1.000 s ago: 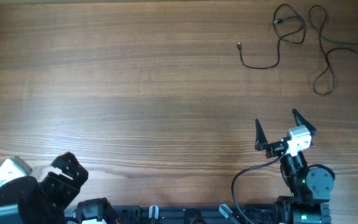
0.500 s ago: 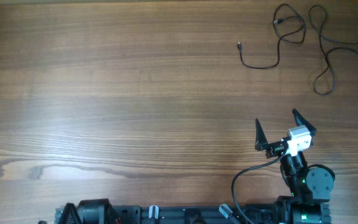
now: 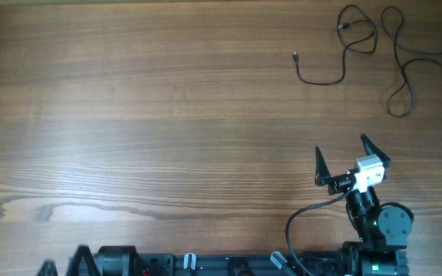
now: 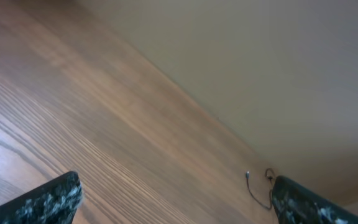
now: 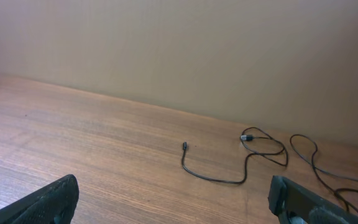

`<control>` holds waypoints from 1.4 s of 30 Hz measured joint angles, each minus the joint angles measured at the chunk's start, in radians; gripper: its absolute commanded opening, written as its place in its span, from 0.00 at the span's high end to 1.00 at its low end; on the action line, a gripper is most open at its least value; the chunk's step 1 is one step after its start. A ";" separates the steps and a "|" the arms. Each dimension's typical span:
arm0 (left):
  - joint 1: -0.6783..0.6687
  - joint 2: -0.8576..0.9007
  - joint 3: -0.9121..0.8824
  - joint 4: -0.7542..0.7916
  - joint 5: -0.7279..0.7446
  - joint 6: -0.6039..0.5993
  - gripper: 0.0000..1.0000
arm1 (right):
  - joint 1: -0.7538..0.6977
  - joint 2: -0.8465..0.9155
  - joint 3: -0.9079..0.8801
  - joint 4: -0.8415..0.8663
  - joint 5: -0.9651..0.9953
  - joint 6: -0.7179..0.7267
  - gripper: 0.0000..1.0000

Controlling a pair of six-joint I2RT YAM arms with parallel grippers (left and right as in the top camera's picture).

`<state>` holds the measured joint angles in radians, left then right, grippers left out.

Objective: Untangle cables

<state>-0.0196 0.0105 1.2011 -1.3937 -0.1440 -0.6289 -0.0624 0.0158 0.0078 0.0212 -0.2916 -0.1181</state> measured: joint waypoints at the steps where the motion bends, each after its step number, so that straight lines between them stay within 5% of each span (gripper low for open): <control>1: 0.000 -0.003 -0.048 0.067 0.000 0.002 0.00 | 0.000 0.000 0.000 0.000 0.000 0.000 0.00; 10: 0.000 0.005 -0.711 0.915 0.061 0.171 0.00 | 0.000 -0.002 -0.001 -0.001 0.000 -0.001 0.00; 15: 0.000 0.041 -0.986 1.171 0.082 0.182 0.00 | 0.000 -0.002 -0.001 0.000 0.000 -0.004 0.00; 22: 0.000 0.124 -1.070 1.374 0.084 0.222 0.00 | 0.000 -0.002 -0.001 -0.001 0.000 -0.004 0.00; 31: 0.000 0.359 -1.081 1.519 0.092 0.362 0.00 | 0.000 -0.002 -0.001 -0.001 0.000 -0.004 0.00; 35: 0.000 0.391 -1.083 1.330 0.098 0.385 0.00 | 0.000 -0.002 -0.001 -0.001 0.000 -0.004 0.00; 38: 0.000 0.399 -1.088 1.040 0.101 0.389 0.00 | 0.000 -0.002 -0.001 0.000 0.000 -0.004 0.00; 42: 0.000 0.402 -1.089 1.027 0.102 0.389 0.00 | 0.000 -0.002 -0.002 0.000 0.000 -0.004 0.00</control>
<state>-0.0196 0.4126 0.1120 -0.3668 -0.0418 -0.2401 -0.0624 0.0139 0.0063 0.0212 -0.2916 -0.1219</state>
